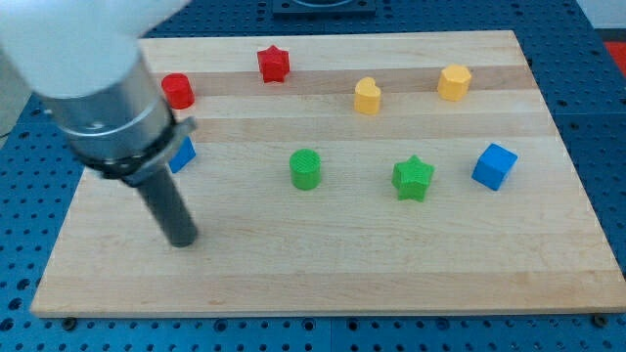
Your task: Point at the red star
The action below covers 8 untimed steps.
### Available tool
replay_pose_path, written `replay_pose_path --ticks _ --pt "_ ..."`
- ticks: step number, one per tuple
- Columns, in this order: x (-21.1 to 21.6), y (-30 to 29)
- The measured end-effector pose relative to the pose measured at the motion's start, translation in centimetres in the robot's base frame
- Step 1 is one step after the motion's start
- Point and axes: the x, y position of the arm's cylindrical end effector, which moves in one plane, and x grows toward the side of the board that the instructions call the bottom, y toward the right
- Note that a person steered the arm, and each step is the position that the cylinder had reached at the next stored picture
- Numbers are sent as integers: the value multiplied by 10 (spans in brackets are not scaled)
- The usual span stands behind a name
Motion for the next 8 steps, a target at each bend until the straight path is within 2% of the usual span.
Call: replay_pose_path --ticks 3,4,6,7,8 --pt "-142 21" --pt "-164 62" --pt "-237 144" --pt "-284 165" --pt "-319 154"
